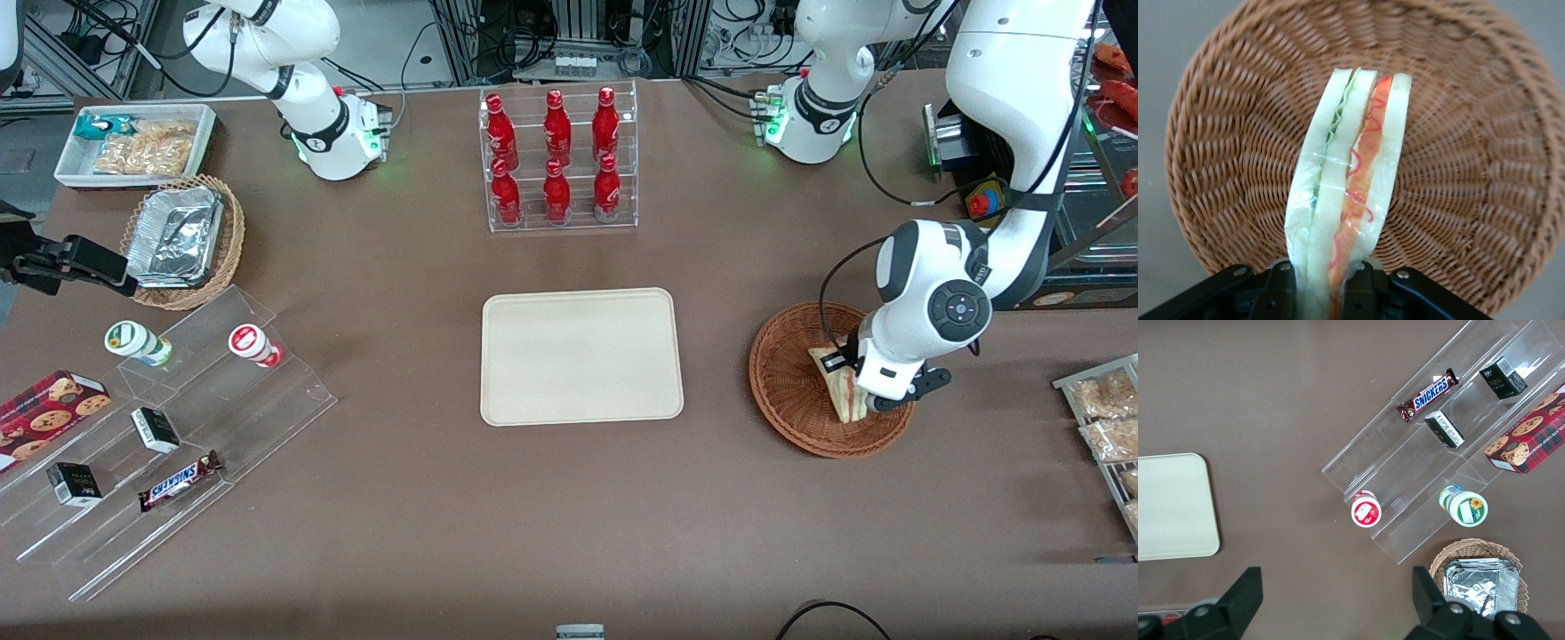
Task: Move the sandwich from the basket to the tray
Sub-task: 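Lift the sandwich and carry it with the left gripper over the tray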
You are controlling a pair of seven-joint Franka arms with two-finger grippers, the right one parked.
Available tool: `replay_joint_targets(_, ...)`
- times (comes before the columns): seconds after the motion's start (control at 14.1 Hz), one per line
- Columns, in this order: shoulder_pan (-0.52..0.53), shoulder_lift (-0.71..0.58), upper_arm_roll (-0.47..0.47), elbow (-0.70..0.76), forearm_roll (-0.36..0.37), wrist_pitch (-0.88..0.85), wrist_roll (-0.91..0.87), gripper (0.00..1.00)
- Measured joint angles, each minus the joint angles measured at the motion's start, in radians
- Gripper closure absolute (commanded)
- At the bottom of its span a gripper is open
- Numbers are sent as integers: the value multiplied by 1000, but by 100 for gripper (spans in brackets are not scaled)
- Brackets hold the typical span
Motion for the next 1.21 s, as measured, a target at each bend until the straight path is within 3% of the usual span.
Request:
replay_joint_targets(0.5,-51,15,-106,160,0,-111,191,93)
replay_joint_targets(1.21,-261,243,-152,407,15,-126,15,93)
